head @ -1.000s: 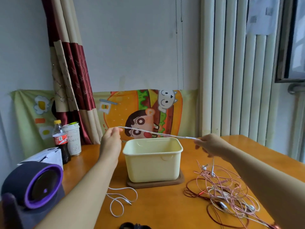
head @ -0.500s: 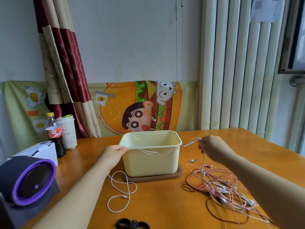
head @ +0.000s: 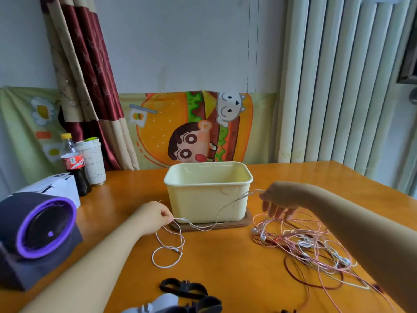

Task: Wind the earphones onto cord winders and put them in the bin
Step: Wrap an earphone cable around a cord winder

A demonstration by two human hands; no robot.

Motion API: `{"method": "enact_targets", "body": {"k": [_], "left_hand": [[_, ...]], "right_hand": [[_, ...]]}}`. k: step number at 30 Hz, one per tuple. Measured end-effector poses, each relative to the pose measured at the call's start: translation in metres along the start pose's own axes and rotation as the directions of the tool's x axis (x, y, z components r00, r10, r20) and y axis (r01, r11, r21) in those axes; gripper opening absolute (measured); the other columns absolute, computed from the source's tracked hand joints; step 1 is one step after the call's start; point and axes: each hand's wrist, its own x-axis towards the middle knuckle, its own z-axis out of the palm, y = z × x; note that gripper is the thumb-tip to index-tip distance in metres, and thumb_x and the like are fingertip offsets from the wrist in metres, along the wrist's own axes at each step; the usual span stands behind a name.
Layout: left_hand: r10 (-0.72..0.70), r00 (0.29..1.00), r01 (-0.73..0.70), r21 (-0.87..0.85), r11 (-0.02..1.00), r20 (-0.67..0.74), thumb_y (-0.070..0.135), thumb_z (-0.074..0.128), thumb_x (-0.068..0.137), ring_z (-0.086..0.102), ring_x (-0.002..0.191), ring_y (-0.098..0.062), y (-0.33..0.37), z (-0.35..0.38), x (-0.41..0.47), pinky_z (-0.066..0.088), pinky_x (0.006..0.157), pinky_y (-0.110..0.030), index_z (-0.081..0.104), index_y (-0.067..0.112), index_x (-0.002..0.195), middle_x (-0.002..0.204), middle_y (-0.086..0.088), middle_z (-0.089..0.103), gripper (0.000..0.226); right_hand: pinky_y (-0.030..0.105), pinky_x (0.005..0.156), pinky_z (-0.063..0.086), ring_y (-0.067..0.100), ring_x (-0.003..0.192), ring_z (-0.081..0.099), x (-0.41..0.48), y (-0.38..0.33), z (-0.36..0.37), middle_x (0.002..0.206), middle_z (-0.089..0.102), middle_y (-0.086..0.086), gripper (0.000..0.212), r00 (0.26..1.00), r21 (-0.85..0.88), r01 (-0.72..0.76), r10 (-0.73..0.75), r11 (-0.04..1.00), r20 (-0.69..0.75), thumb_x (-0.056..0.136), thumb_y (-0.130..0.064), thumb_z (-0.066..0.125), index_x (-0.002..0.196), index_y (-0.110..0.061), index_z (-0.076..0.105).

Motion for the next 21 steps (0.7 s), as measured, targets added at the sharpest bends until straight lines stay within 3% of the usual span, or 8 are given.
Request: {"method": "enact_targets", "body": {"k": [3, 6, 8, 10, 13, 15, 18, 21], "left_hand": [[0.013, 0.999, -0.015, 0.038, 0.999, 0.046, 0.023, 0.062, 0.093, 0.059, 0.088, -0.011, 0.012, 0.003, -0.006, 0.047, 0.082, -0.024, 0.073, 0.022, 0.104, 0.102, 0.005, 0.068, 0.015], [0.051, 0.996, -0.047, 0.047, 0.998, -0.075, 0.019, 0.059, 0.094, 0.057, 0.087, -0.014, 0.035, 0.005, -0.018, 0.048, 0.080, -0.026, 0.070, 0.023, 0.097, 0.096, 0.004, 0.063, 0.012], [0.120, 0.984, -0.126, -0.036, 0.991, -0.135, 0.018, 0.056, 0.094, 0.062, 0.083, -0.010, 0.057, 0.005, -0.028, 0.047, 0.069, -0.022, 0.065, 0.024, 0.087, 0.086, 0.007, 0.064, 0.013], [0.196, 0.980, -0.196, -0.245, 0.950, -0.027, 0.017, 0.055, 0.096, 0.064, 0.070, -0.001, 0.083, 0.005, -0.036, 0.044, 0.057, -0.013, 0.066, 0.019, 0.089, 0.077, 0.011, 0.066, 0.013], [0.302, 0.908, -0.121, -0.506, 0.854, 0.292, 0.017, 0.053, 0.099, 0.065, 0.070, -0.002, 0.122, 0.017, -0.043, 0.050, 0.062, -0.013, 0.067, 0.004, 0.109, 0.088, 0.002, 0.070, 0.021], [0.274, 0.885, -0.073, -0.468, 0.881, 0.378, 0.022, 0.054, 0.099, 0.063, 0.076, -0.007, 0.142, 0.038, -0.038, 0.050, 0.066, -0.017, 0.061, 0.002, 0.121, 0.103, -0.003, 0.065, 0.030], [0.223, 0.913, -0.134, -0.267, 0.954, 0.342, 0.038, 0.058, 0.094, 0.064, 0.094, -0.022, 0.161, 0.072, -0.024, 0.049, 0.075, -0.029, 0.058, 0.011, 0.125, 0.114, -0.008, 0.064, 0.042], [0.212, 0.957, -0.150, -0.286, 0.946, 0.200, 0.034, 0.052, 0.097, 0.057, 0.088, -0.024, 0.169, 0.088, -0.018, 0.039, 0.070, -0.026, 0.067, 0.015, 0.113, 0.095, -0.007, 0.060, 0.030]], "right_hand": [[0.033, 0.065, 0.055, 0.024, 0.070, 0.066, 0.002, 0.010, 0.012, 0.081, 0.068, 0.014, 0.044, 0.986, 0.070, -0.063, 0.051, 0.996, 0.157, 0.104, -0.032, 0.031, 0.094, -0.004, 0.063], [0.030, 0.060, 0.054, 0.025, 0.063, 0.068, 0.003, 0.011, 0.015, 0.077, 0.071, 0.017, 0.045, 0.994, 0.196, -0.036, 0.015, 0.980, 0.107, 0.104, -0.030, 0.031, 0.099, 0.003, 0.062], [0.027, 0.055, 0.050, 0.023, 0.059, 0.066, 0.003, 0.006, 0.013, 0.072, 0.070, 0.016, 0.048, 0.999, 0.208, 0.009, -0.019, 0.978, 0.048, 0.105, -0.030, 0.031, 0.092, 0.003, 0.063], [0.024, 0.049, 0.045, 0.019, 0.053, 0.062, 0.004, 0.001, 0.011, 0.064, 0.067, 0.011, 0.050, 0.999, 0.172, 0.048, -0.046, 0.984, -0.016, 0.105, -0.030, 0.030, 0.083, 0.001, 0.063], [0.022, 0.048, 0.044, 0.018, 0.052, 0.059, 0.003, -0.007, 0.013, 0.059, 0.064, 0.008, 0.053, 0.997, 0.116, 0.073, -0.069, 0.991, -0.038, 0.104, -0.031, 0.029, 0.077, -0.002, 0.064], [0.020, 0.048, 0.044, 0.017, 0.054, 0.059, 0.002, -0.009, 0.018, 0.061, 0.064, 0.008, 0.053, 0.997, 0.105, 0.072, -0.070, 0.992, -0.013, 0.104, -0.031, 0.029, 0.075, -0.003, 0.064], [0.021, 0.053, 0.046, 0.015, 0.055, 0.060, 0.000, -0.007, 0.024, 0.061, 0.065, 0.006, 0.053, 0.995, 0.131, 0.098, -0.098, 0.986, -0.008, 0.104, -0.031, 0.030, 0.073, -0.006, 0.065], [0.022, 0.056, 0.048, 0.015, 0.057, 0.060, -0.004, 0.002, 0.024, 0.063, 0.066, 0.005, 0.050, 0.987, 0.215, 0.157, -0.149, 0.964, -0.054, 0.104, -0.029, 0.032, 0.075, -0.007, 0.065]]}}
